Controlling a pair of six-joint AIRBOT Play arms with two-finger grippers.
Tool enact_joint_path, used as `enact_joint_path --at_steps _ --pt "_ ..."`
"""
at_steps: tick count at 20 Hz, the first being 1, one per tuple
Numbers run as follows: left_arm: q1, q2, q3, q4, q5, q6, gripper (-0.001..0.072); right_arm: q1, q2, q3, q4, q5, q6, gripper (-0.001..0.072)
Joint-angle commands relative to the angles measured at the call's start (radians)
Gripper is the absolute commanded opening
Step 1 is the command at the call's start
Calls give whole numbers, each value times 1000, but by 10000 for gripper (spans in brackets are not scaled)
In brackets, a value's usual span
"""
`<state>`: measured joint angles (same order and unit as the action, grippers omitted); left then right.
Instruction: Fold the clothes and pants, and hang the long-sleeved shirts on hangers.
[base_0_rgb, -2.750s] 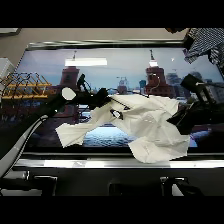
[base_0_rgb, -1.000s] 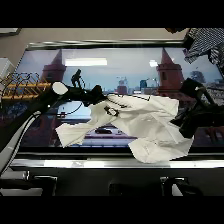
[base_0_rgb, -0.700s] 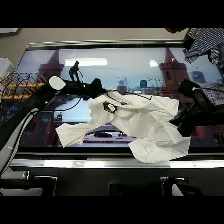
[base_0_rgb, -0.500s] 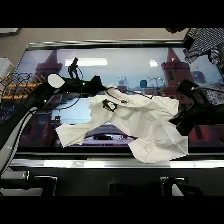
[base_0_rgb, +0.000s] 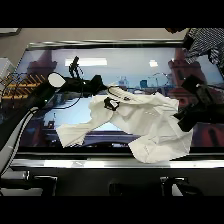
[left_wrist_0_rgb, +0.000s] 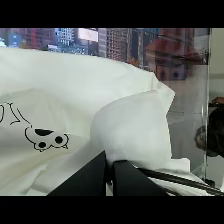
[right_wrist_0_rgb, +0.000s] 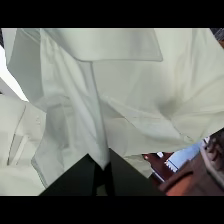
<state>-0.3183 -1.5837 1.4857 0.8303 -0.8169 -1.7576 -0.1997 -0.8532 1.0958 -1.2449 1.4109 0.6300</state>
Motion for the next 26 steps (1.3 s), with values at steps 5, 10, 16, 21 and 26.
enact_joint_path --at_steps 5,10,16,21,26 --pt "-1 -3 1 15 -25 -7 16 0 80 0 -172 -1 -51 27" --pt "-1 -2 4 14 -13 -7 16 0 69 1 -177 50 -32 27" --pt "-1 5 11 15 -12 -6 16 28 -27 1 -210 27 -24 27" --pt "-1 5 66 15 -17 -5 16 297 -119 1 -405 -46 181 28" --pt "-11 5 75 16 -38 -4 16 416 -156 1 -418 -38 328 28"
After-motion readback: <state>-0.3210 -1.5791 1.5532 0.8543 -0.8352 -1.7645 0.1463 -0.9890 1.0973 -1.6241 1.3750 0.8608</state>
